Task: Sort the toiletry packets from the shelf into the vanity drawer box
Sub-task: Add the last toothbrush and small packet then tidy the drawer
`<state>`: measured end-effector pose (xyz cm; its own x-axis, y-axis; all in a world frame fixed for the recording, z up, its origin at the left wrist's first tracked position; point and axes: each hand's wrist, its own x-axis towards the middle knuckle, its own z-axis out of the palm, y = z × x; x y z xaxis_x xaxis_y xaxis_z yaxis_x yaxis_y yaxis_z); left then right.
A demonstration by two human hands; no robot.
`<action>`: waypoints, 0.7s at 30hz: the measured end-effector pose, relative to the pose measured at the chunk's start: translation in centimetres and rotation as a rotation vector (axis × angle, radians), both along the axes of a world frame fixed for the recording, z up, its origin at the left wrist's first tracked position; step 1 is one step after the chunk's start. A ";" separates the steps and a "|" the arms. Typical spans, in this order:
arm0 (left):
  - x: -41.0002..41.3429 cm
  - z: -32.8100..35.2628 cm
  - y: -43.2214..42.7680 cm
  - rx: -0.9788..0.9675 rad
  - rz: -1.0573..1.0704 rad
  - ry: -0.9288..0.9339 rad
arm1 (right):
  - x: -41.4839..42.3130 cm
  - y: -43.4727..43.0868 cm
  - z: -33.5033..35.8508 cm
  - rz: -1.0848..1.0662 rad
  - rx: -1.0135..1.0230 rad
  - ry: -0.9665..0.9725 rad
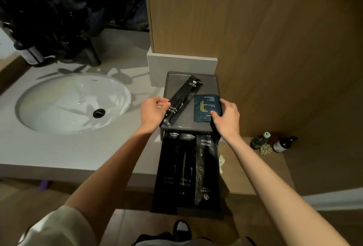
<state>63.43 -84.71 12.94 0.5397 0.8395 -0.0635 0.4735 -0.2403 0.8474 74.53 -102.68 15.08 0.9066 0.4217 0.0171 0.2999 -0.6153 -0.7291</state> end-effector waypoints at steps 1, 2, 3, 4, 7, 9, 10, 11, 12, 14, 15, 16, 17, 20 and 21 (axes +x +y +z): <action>0.0 -0.1 0.0 0.031 -0.004 0.008 | 0.0 0.1 0.0 0.020 -0.051 -0.029; -0.1 -0.1 0.1 0.065 -0.008 0.016 | 0.0 0.2 0.0 0.043 -0.105 -0.062; -0.3 -0.1 0.2 0.094 -0.013 0.024 | -0.1 0.3 0.0 0.065 -0.170 -0.092; -0.4 -0.1 0.2 0.115 -0.019 0.031 | -0.1 0.3 0.0 0.083 -0.232 -0.120; -1.6 0.1 0.1 0.184 -0.038 0.010 | -0.6 0.0 0.5 0.091 -0.311 -0.179; -3.3 0.4 -0.5 0.237 -0.051 -0.061 | -1.8 -0.7 1.1 0.097 -0.233 -0.227; -4.3 0.6 -1.0 0.249 -0.056 -0.101 | -2.7 -1.2 1.4 0.113 -0.171 -0.242; -5.5 0.8 -1.6 0.244 -0.061 -0.134 | -3.8 -1.8 1.6 0.139 -0.106 -0.247; -6.6 0.8 -2.4 0.218 -0.068 -0.157 | -5.1 -2.4 1.8 0.169 -0.044 -0.237; -8.9 0.2 -3.9 0.111 -0.084 -0.185 | -8.1 -3.7 1.9 0.221 0.033 -0.154; -9.9 -0.5 -4.6 0.051 -0.099 -0.189 | -9.6 -4.3 1.8 0.247 0.031 -0.099; -10.7 -1.4 -5.2 -0.001 -0.117 -0.185 | -11.0 -4.7 1.5 0.277 0.006 -0.044; -11.4 -2.4 -5.8 -0.048 -0.140 -0.170 | -12.2 -5.0 1.0 0.305 -0.038 0.004; -12.5 -4.7 -7.1 -0.154 -0.209 -0.075 | -14.5 -5.0 -0.9 0.340 -0.195 0.100; -12.5 -5.1 -7.4 -0.171 -0.228 -0.042 | -14.9 -4.8 -1.5 0.331 -0.238 0.130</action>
<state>50.96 -92.06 7.81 0.7181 0.6754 -0.1676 0.3873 -0.1879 0.9026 59.60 -107.53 13.63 0.7100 0.6686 -0.2211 0.4247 -0.6569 -0.6229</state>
